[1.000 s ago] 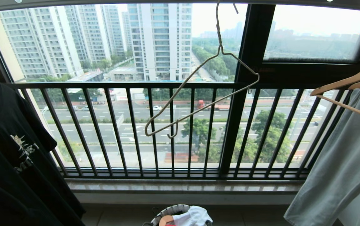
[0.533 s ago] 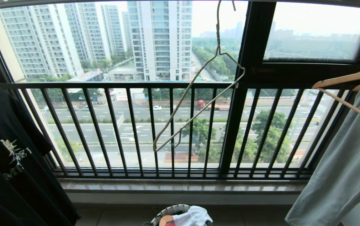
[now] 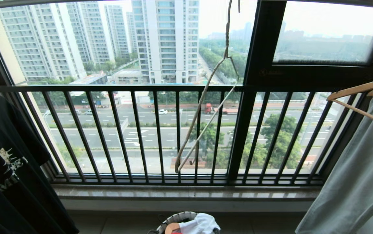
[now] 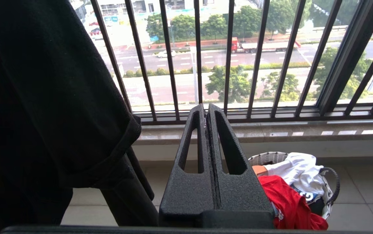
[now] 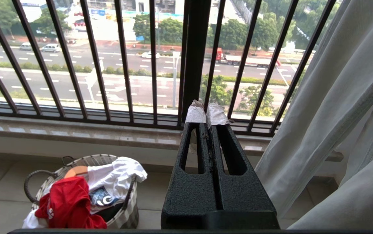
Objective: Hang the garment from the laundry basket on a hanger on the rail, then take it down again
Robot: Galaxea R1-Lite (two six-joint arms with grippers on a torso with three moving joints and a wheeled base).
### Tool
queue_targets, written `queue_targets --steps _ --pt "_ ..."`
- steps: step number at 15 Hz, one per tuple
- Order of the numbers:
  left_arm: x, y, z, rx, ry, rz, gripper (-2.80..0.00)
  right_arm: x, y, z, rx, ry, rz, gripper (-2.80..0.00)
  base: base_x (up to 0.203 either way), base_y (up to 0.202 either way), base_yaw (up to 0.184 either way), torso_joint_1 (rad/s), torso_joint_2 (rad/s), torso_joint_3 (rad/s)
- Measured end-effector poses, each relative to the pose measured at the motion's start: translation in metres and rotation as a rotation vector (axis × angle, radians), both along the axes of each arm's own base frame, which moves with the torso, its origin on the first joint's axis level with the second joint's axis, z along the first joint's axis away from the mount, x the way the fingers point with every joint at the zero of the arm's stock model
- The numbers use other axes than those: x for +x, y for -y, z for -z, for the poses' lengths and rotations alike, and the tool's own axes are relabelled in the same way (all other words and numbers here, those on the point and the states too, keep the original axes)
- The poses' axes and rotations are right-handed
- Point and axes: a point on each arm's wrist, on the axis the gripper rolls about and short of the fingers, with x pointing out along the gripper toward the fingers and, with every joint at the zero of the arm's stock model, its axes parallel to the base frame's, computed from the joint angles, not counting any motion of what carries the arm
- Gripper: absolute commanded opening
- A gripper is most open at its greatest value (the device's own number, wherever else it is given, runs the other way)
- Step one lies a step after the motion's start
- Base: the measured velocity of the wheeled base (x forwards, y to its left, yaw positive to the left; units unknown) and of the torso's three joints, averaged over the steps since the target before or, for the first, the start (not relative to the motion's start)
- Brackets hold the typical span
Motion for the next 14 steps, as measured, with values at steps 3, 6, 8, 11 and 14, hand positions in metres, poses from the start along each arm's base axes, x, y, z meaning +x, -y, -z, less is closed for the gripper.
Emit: queue_targets --steps 3,6,8,11,14 --pt "0.0000 0.0000 0.0000 -0.003 0.000 0.000 -2.80 0.0002 0.0000 -0.0002 0.006 0.006 0.002 -2.80 0.000 0.000 0.000 0.000 0.00 0.000" --pt "0.0000 0.0000 0.0000 -0.003 0.000 0.000 -2.80 0.0002 0.0000 -0.0001 0.007 0.006 0.002 -2.80 0.000 0.000 0.000 0.000 0.00 0.000" --pt "0.0000 0.0000 0.0001 -0.003 -0.001 0.000 -2.80 0.0002 0.0000 -0.0002 0.007 0.007 0.002 -2.80 0.000 0.000 0.000 0.000 0.00 0.000" --pt "0.0000 0.0000 0.0000 -0.003 0.000 0.000 -2.80 0.0002 0.0000 -0.0002 0.006 0.007 0.002 -2.80 0.000 0.000 0.000 0.000 0.00 0.000" --pt "0.0000 0.0000 0.0001 -0.003 -0.001 0.000 -2.80 0.0002 0.0000 -0.0003 0.004 0.008 0.002 -2.80 0.000 0.000 0.000 0.000 0.00 0.000"
